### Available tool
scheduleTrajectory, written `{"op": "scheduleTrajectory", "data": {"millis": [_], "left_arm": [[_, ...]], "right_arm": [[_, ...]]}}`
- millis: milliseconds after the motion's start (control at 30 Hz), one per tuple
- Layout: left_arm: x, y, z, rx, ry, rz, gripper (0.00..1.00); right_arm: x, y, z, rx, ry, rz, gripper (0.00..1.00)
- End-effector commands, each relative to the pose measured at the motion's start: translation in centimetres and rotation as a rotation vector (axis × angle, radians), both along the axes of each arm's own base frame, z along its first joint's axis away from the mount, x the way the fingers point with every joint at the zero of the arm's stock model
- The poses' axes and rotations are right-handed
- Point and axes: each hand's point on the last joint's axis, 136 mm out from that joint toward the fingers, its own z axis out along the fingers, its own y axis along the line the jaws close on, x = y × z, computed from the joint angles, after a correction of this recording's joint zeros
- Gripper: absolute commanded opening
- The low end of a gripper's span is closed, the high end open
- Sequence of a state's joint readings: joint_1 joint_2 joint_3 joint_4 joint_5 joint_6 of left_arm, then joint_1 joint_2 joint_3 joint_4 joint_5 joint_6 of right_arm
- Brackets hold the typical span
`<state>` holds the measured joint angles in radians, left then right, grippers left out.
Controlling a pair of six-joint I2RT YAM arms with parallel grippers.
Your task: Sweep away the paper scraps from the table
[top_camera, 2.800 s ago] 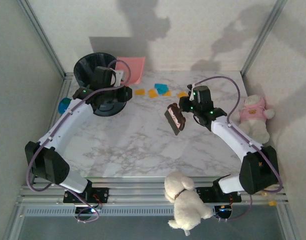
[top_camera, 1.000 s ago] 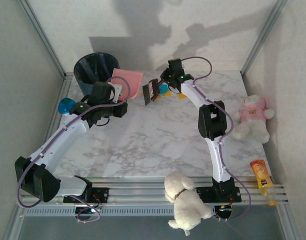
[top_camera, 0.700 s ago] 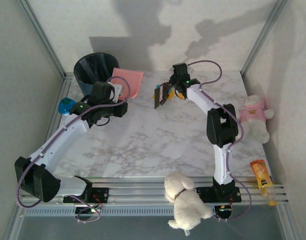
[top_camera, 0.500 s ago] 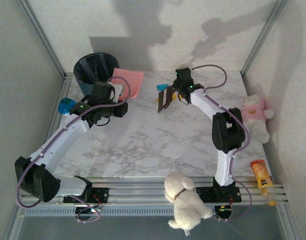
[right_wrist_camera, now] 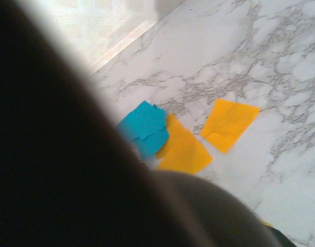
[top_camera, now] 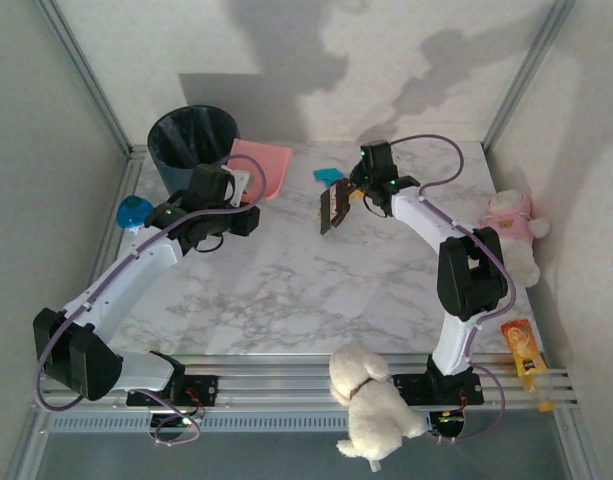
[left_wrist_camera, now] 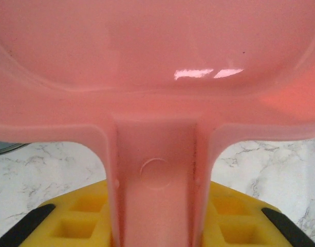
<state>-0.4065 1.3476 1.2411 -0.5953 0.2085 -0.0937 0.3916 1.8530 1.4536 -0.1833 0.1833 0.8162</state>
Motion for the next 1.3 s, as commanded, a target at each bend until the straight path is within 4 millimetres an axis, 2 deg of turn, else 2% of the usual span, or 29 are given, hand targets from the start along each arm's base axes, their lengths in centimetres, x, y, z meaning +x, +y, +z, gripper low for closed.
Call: {"op": "scheduleTrajectory", "data": {"millis": [0,133,267,500,767,967,1267], "left_arm": [[0.2,-0.6,0.0,-0.001,-0.014,-0.008,0.0],[0.2,-0.7,-0.1,0.003,-0.012,-0.01,0.0],[0.3,-0.8,-0.1,0.002,-0.011,-0.011,0.0],[0.3,-0.8,-0.4,0.005,-0.003,-0.005,0.0],[0.2,-0.9,-0.9,0.005,0.01,-0.006,0.0],[0.2,-1.2,-1.6,0.004,0.032,-0.009,0.0],[0.3,-1.4,-1.9,0.01,0.039,-0.015,0.0]], "right_arm": [[1.6,0.7,5.0,0.115,-0.139,0.053,0.0],[3.4,0.8,5.7,0.209,-0.17,0.08,0.0],[6.0,0.8,5.2,0.269,-0.155,0.077,0.0],[10.8,0.8,3.1,0.34,-0.123,0.041,0.0],[14.0,0.2,1.1,0.361,-0.11,-0.037,0.0],[13.6,-1.8,-1.0,0.306,-0.065,-0.155,0.0],[9.4,-5.9,-2.6,0.148,0.034,-0.3,0.0]]}}
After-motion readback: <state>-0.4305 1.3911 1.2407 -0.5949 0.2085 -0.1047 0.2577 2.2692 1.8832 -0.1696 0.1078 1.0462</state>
